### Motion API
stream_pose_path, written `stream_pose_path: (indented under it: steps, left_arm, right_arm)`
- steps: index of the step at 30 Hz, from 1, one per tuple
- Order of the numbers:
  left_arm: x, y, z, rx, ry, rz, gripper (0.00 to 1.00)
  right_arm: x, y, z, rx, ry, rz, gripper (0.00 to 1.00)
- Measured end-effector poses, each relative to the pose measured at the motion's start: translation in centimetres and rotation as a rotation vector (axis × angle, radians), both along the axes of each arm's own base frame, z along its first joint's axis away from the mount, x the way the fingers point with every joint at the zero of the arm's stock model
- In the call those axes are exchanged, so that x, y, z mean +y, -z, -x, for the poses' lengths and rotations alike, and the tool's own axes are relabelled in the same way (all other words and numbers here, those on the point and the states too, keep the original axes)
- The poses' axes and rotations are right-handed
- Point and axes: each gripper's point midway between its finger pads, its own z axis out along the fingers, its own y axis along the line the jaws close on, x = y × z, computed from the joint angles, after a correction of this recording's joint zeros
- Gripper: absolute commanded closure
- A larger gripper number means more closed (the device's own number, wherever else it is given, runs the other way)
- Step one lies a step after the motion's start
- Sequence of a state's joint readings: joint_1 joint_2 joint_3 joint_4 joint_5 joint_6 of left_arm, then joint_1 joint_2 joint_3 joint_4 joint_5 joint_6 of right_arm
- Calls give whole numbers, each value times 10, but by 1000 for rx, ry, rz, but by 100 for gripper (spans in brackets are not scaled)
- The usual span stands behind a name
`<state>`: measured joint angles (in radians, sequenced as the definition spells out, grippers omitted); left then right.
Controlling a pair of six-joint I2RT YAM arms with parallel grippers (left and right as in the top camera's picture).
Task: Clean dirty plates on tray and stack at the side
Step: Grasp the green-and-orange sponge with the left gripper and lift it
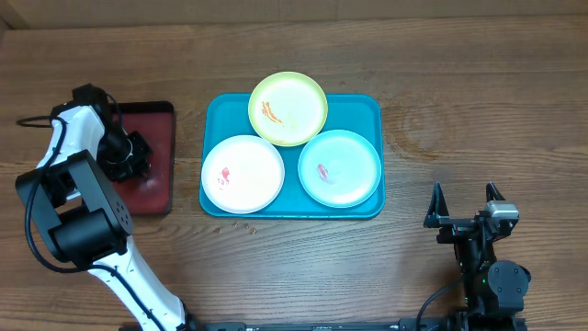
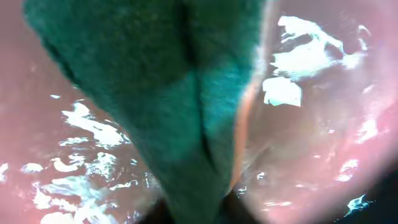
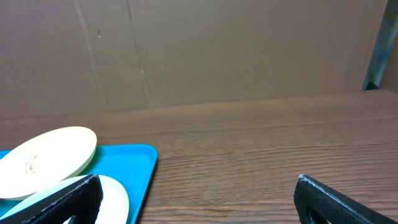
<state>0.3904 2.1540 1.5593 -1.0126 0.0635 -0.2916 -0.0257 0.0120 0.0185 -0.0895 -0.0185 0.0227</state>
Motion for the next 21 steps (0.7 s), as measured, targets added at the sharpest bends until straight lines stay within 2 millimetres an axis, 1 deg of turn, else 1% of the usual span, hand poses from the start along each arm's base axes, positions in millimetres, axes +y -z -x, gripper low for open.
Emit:
stream_pose_path:
  steps: [5,9,11,12,13,15,16,17,18,19,21]
  left_arm:
    - [7,-1,-17,-56,13,-56,0]
    - [27,-2,-34,-120,9,-154,0]
    - [32,-3,-40,-142,6,-177,0]
    - [34,-3,-43,-152,5,-185,6]
    - [36,-3,-45,-161,4,-194,21]
    - [39,-3,-49,-176,4,-208,41]
    - [40,-4,-51,-181,4,-214,54]
    - [41,-3,-51,-184,3,-219,72]
    - [42,-4,-52,-186,4,-224,82]
    - [42,-4,-52,-187,2,-226,95]
    - [43,-4,-52,-184,2,-231,96]
  right_arm:
    - [0,0,0,0,0,0,0]
    - [0,0,0,1,0,0,0]
    - [0,0,0,0,0,0,0]
    - [0,0,0,1,0,0,0]
    - [0,0,0,1,0,0,0]
    - [0,0,0,0,0,0,0]
    - [0,0,0,0,0,0,0]
    - [0,0,0,1,0,0,0]
    - [0,0,0,1,0,0,0]
    - [0,0,0,0,0,0,0]
    - [0,0,0,0,0,0,0]
